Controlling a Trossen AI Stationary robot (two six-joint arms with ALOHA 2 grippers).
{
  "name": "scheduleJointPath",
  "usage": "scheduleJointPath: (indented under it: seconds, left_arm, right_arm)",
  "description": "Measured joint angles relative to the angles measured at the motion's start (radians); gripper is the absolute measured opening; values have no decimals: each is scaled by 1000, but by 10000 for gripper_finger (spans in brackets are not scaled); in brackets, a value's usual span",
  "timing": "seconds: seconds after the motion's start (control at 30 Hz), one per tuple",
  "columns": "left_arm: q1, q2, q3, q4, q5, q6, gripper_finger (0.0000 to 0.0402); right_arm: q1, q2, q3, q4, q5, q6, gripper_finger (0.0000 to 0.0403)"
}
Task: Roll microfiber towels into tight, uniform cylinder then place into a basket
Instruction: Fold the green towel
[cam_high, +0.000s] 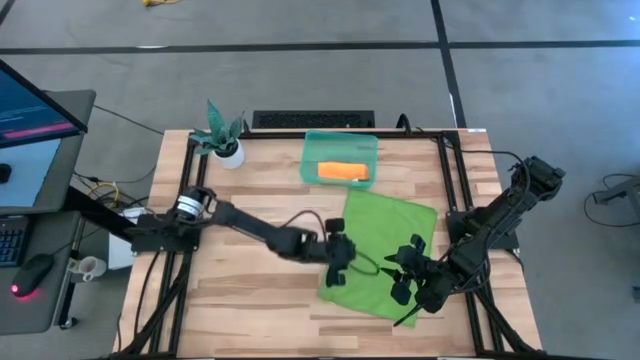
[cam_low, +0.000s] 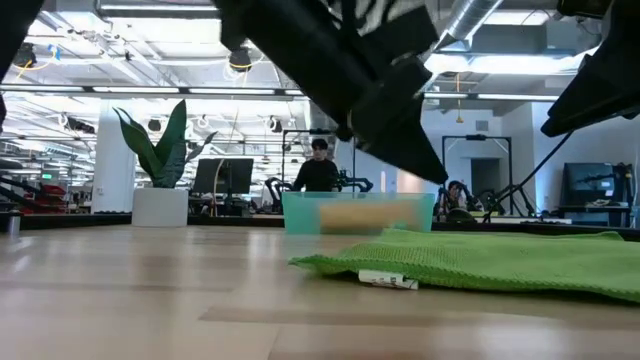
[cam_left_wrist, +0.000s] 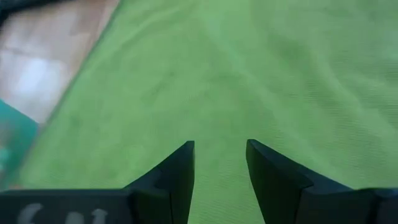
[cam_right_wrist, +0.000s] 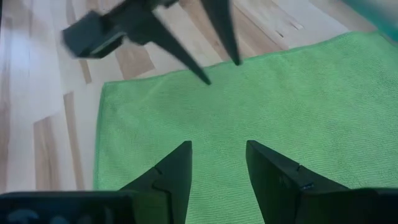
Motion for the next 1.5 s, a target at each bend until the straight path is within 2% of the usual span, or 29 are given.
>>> scheduleJointPath:
  seconds: [0.37,0.57,1.03,1.5]
  left_arm:
    - [152,0,-49,-21,278,-47,135]
    - [147,0,-90,-19,292,-88,112]
    - [92,-9,-134,-136,237,-352,71]
    - [-45,-10,-132,-411,-52,-641,52]
  right_arm:
    - [-9,0,0,-10,-2,-26,173]
    - [-9,0,0,-16,1,-62,173]
    - [-22,0,0,-19,23,-121,173]
    - [-23,0,0,-23,21,-130,173]
